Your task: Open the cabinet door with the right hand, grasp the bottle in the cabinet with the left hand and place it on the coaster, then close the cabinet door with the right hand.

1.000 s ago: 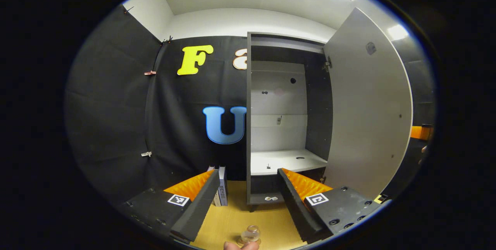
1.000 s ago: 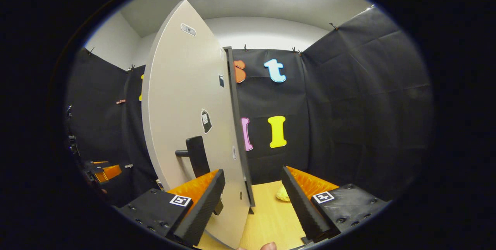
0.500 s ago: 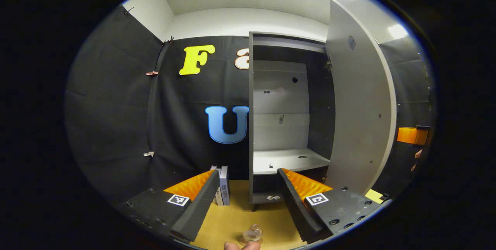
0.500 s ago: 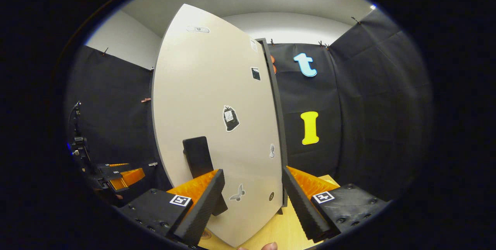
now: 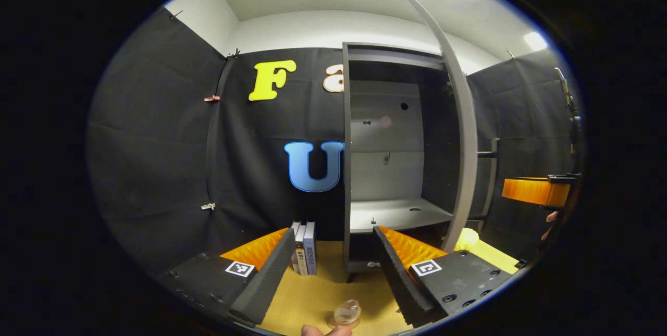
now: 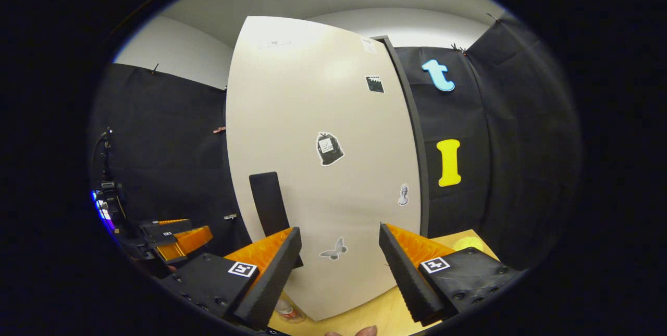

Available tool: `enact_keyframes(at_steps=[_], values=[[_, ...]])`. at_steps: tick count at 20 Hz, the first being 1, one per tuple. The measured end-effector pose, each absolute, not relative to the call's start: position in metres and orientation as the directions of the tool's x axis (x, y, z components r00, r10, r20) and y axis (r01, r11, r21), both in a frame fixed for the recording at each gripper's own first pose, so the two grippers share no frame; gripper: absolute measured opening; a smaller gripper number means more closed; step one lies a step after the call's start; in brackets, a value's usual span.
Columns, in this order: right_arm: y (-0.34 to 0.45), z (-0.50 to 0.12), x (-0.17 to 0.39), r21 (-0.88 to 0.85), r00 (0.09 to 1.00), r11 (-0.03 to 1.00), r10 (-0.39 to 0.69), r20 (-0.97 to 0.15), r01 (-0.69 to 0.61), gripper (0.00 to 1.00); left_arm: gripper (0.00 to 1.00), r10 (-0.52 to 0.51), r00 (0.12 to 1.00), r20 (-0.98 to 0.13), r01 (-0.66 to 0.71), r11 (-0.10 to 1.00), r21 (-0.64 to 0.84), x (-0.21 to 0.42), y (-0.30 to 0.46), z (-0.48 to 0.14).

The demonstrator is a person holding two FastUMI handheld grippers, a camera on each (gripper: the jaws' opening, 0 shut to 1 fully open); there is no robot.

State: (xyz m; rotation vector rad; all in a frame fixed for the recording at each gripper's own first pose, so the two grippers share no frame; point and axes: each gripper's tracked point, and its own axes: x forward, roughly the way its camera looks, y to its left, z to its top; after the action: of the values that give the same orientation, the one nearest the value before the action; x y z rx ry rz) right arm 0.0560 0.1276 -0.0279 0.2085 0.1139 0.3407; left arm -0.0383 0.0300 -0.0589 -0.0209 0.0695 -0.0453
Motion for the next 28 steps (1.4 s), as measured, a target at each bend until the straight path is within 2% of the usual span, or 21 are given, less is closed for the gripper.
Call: enact_keyframes(at_steps=[5, 18, 28], values=[[0.112, -0.031, 0.057, 0.211, 0.95, 0.937, 0.301, -0.083, -0.278, 0.98, 0.92, -0.054, 0.996, -0.066, 0.052, 0.998, -0.029, -0.039, 0.024, -0.057], [0.074, -0.026, 0.056, 0.055, 0.985, 0.986, 0.164, -0.057, -0.161, 0.98, 0.93, -0.105, 0.994, -0.035, 0.105, 0.994, 0.017, -0.043, -0.008, -0.044], [0.056, -0.027, 0.053, 0.087, 0.991, 0.991, 0.108, -0.078, -0.101, 0.98, 0.93, -0.111, 0.993, -0.037, 0.112, 0.993, 0.023, -0.047, -0.018, -0.045]])
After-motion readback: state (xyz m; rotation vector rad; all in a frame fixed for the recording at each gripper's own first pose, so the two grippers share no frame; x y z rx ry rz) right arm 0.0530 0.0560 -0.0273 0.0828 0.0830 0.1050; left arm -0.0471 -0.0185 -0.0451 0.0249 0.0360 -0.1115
